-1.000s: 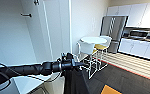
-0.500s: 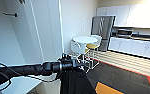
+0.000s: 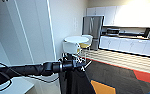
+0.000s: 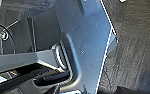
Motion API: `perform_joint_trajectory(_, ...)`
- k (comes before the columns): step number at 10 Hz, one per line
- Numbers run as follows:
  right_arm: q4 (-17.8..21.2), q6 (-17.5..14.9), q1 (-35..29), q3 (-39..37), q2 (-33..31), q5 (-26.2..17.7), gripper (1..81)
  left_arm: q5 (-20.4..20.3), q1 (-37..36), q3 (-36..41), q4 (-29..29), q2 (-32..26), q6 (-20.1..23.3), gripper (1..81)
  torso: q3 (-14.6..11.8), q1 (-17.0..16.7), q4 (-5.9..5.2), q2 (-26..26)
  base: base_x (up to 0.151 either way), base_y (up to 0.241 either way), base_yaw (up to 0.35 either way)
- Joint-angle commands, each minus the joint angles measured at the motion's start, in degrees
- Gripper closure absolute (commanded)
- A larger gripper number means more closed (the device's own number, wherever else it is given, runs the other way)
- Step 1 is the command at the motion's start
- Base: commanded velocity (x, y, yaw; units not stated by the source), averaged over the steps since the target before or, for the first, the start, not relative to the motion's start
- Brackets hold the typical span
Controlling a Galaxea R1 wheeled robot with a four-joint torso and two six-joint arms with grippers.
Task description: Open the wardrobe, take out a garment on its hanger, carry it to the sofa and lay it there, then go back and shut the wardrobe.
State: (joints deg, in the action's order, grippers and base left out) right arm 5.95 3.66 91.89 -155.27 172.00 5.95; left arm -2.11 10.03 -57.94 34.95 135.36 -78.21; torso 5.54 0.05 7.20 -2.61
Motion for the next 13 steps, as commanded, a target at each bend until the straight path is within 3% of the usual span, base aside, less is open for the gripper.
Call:
perform_joint_trajectory(1,-0.4,-0.1,-1.7,-0.1,-0.2,-3.6,1.0,-1.9,-9.5,1.3,1.7,0.0,1.0,81.1,0.0,0.0,0.0,0.0,0.0,0.0,-0.248)
perform_joint_trajectory(13,-0.3,-0.1,-1.4,-0.1,0.3,-3.3,1.0,-1.8,-9.5,2.8,2.6,-0.6,1.0,81.1,0.0,0.0,0.0,0.0,0.0,0.0,-0.249)
